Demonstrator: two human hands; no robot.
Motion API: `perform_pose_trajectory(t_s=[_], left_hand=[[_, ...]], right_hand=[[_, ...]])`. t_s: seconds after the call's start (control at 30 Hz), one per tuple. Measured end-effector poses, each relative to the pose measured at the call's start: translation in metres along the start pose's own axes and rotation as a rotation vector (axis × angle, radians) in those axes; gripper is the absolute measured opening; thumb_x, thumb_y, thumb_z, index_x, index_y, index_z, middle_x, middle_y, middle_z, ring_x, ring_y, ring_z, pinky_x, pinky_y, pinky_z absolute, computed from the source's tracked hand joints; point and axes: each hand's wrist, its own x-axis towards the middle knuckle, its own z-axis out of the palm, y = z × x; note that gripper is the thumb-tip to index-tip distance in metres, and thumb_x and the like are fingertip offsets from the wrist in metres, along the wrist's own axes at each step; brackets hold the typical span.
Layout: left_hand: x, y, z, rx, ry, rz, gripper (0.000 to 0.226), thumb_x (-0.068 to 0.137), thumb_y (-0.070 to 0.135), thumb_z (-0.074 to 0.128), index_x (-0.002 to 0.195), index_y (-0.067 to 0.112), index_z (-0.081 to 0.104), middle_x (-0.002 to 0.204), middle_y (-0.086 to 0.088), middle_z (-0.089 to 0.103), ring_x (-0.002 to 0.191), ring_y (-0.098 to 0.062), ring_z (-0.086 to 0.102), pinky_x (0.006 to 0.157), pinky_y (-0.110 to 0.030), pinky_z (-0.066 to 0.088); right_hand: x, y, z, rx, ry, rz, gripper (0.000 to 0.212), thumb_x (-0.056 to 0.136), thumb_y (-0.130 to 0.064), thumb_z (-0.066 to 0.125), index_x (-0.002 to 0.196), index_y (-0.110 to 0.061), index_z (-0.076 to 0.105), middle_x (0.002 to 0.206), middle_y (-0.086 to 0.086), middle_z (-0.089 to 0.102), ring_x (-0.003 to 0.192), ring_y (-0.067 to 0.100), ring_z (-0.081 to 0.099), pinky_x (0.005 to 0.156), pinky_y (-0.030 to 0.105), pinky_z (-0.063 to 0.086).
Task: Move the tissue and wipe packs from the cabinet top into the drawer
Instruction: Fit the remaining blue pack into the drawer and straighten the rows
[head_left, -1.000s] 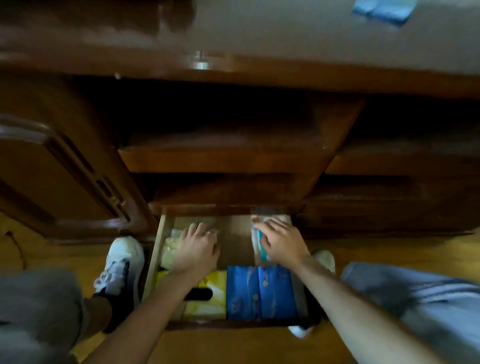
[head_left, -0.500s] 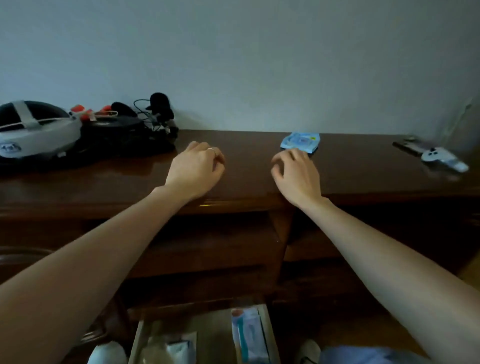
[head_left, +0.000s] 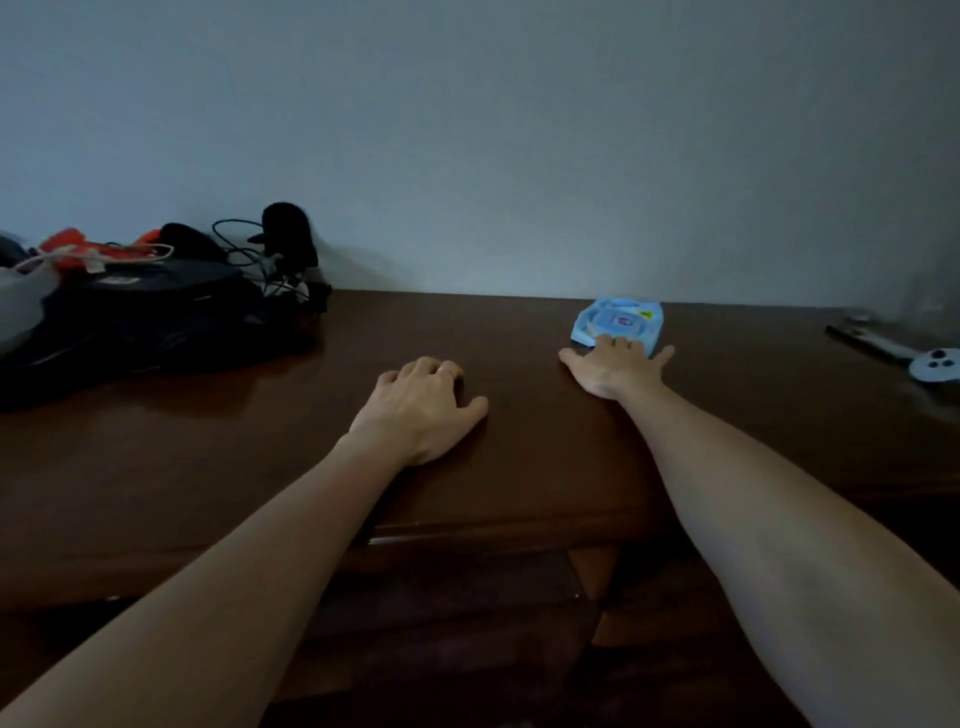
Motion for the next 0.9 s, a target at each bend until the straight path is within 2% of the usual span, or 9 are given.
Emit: perform_pose_trajectory(t_s=[0.17,0.23,0.3,0.37,0.47,0.6,0.7,0.77,0.9], left_hand=[[-0.01,0.003,-0.006,-0.058,0.072,0.024,0.071,0.092,0.062,0.043,0.151,0.022,0.038,0.152,-0.011,0.045,0.138,-0.029,0.043,0.114,-0.047,0.032],[-0.018,0.008,-0.015,-0.091,0.141,0.048,0.067,0.094,0.05,0.047,0.155,0.025,0.032,0.156,-0.011,0.04,0.142,-0.03,0.038,0.115,-0.047,0.03],[-0.03,0.012,-0.023,-0.126,0.147,0.078,0.059,0.099,0.04,0.043,0.156,0.03,0.033,0.16,-0.009,0.036,0.146,-0.029,0.033,0.118,-0.047,0.025],[-0.044,0.017,-0.029,-0.119,0.039,0.101,0.047,0.103,0.037,0.032,0.147,0.032,0.048,0.156,-0.006,0.044,0.142,-0.026,0.039,0.115,-0.046,0.031],[-0.076,0.027,-0.034,-0.111,-0.071,0.084,0.047,0.103,0.039,0.028,0.13,0.03,0.065,0.141,-0.004,0.058,0.128,-0.026,0.052,0.104,-0.048,0.043],[-0.13,0.028,-0.028,-0.145,0.097,0.098,0.044,0.099,0.036,0.042,0.137,0.022,0.059,0.14,-0.003,0.057,0.132,-0.023,0.048,0.109,-0.043,0.039],[-0.177,0.023,-0.008,-0.214,0.391,0.023,0.062,0.093,0.034,0.058,0.151,0.019,0.04,0.159,-0.006,0.036,0.151,-0.025,0.022,0.124,-0.045,0.007],[-0.209,0.023,0.009,-0.381,0.589,-0.14,0.083,0.087,0.028,0.071,0.157,0.022,0.026,0.167,-0.004,0.012,0.156,-0.025,0.003,0.122,-0.046,-0.01],[-0.254,0.023,0.05,-0.849,0.784,-0.303,0.107,0.08,0.012,0.084,0.161,0.025,0.014,0.166,0.011,-0.007,0.155,-0.019,0.01,0.116,-0.012,0.023]], right_hand=[[-0.046,-0.014,-0.009,-0.002,0.103,-0.255,0.055,0.094,-0.053,0.036,0.139,-0.026,0.053,0.15,0.009,0.049,0.14,0.031,0.041,0.118,0.05,0.024],[-0.091,-0.025,-0.01,0.116,0.237,-0.413,0.034,0.093,-0.041,0.043,0.114,-0.028,0.066,0.126,0.005,0.067,0.119,0.031,0.059,0.095,0.04,0.045],[-0.139,-0.028,-0.008,0.267,0.446,-0.531,0.025,0.09,-0.037,0.043,0.093,-0.026,0.065,0.092,0.0,0.073,0.088,0.029,0.068,0.066,0.034,0.044],[-0.178,-0.025,-0.01,0.385,0.566,-0.598,0.022,0.089,-0.039,0.041,0.096,-0.031,0.06,0.086,-0.01,0.07,0.079,0.018,0.068,0.061,0.03,0.04],[-0.211,-0.018,-0.012,0.426,0.292,-0.491,0.043,0.093,-0.049,0.04,0.13,-0.033,0.056,0.121,-0.012,0.066,0.107,0.013,0.063,0.079,0.033,0.044],[-0.264,-0.002,0.002,0.476,0.177,-0.547,0.047,0.094,-0.053,0.049,0.134,-0.029,0.06,0.116,-0.014,0.069,0.104,0.003,0.063,0.103,0.033,0.045],[-0.312,0.002,0.022,0.802,0.291,-0.591,0.05,0.086,-0.04,0.069,0.134,-0.03,0.059,0.102,-0.028,0.063,0.099,-0.013,0.055,0.086,0.007,0.042],[-0.342,-0.001,0.042,1.108,0.22,-0.533,0.052,0.087,-0.017,0.074,0.135,-0.031,0.058,0.093,-0.019,0.068,0.096,0.001,0.063,0.083,0.014,0.05],[-0.383,-0.011,0.095,1.38,0.1,-0.383,0.039,0.095,-0.003,0.065,0.116,-0.035,0.068,0.093,-0.014,0.067,0.089,0.014,0.072,0.064,0.031,0.062]])
